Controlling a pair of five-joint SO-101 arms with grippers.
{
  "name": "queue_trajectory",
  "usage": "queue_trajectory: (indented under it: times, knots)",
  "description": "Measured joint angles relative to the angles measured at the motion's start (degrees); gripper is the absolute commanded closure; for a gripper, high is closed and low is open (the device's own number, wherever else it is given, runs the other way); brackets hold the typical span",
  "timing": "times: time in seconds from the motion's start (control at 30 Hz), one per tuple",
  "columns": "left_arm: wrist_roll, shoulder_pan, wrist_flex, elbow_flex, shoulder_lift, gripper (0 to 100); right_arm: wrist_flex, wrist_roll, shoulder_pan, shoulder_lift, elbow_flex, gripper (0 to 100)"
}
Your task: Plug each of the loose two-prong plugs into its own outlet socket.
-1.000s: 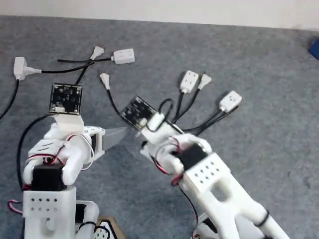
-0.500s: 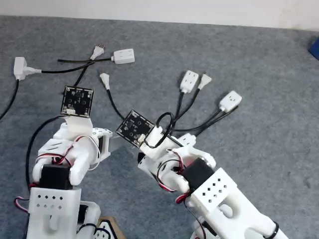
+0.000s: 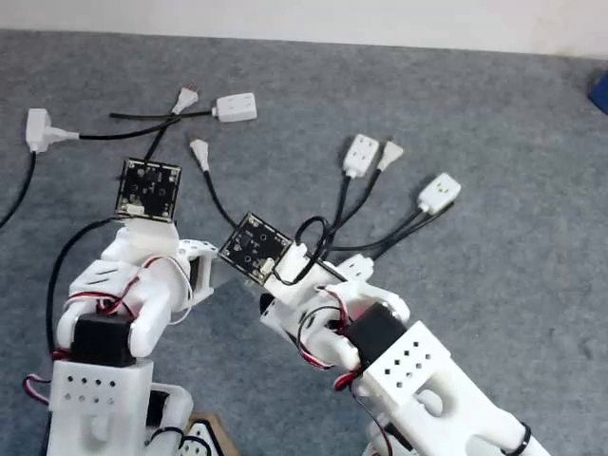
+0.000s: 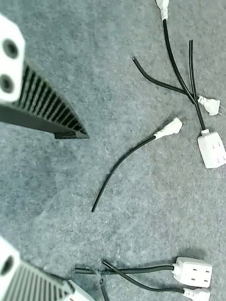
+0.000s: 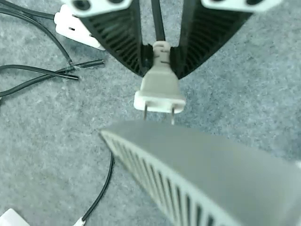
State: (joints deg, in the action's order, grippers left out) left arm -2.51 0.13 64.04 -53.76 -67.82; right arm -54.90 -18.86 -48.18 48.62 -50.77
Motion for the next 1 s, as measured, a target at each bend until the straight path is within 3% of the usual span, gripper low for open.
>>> queue_trajectory:
  times: [0.4, 0.67, 1.0]
  knots:
    - [0.1, 1.6, 0.2, -7.7, -0.7, 56, -0.4, -0.1, 1.5, -0.1, -0.1, 99.1]
    - [0.1, 2.5, -3.3, -11.6, -0.8, 56, -11.3, -0.1, 1.9, -0.1, 10.1, 99.1]
    - [-0.1, 2.5, -3.9, -12.9, 0.1, 56, -15.4, -0.1, 2.5, -7.0, 16.1, 99.1]
